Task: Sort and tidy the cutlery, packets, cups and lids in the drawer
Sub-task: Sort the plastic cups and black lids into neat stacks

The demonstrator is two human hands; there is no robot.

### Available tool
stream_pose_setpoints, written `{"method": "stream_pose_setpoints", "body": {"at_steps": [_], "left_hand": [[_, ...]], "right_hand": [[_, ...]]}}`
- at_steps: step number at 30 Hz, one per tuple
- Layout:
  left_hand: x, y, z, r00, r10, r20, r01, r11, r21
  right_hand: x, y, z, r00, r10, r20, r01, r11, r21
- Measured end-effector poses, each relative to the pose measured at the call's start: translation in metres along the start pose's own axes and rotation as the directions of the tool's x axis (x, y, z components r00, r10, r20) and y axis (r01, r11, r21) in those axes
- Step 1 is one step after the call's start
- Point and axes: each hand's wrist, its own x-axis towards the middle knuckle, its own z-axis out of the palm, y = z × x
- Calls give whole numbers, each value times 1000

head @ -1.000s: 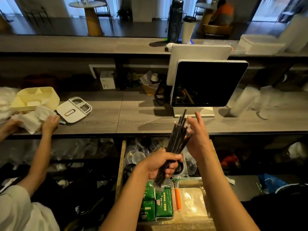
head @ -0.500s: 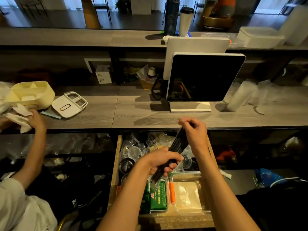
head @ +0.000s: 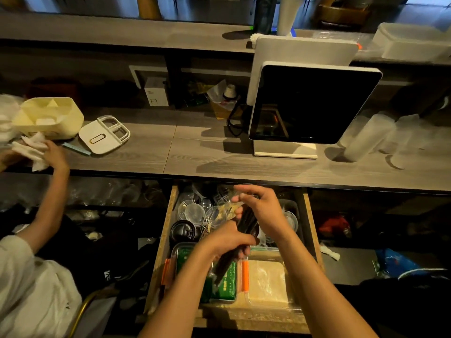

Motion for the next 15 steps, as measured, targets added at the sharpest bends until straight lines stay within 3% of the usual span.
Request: {"method": "stream_pose_setpoints", "body": {"at_steps": [4, 7, 9, 12, 15], "left_hand": [[11, -19, -1, 995, -15, -97, 11, 999, -43], [20, -44, -12, 975, -102, -195, 58, 974, -221], [22, -67, -26, 936, -179, -304, 57, 928, -369], [27, -104, -55, 863, -249, -439, 23, 889, -458], [41, -135, -82, 768, -307, -562, -28, 861, -509]], "right_hand": [[22, 34, 14, 982, 130, -139, -103, 977, 187], [42, 60, 19, 960, 281, -2, -263, 899, 350], [56, 84, 22, 942, 336, 7, -314, 871, 378], [70, 138, 29, 877, 451, -166, -413, 884, 218], [77, 187, 37, 829, 511, -228, -525, 851, -5]]}}
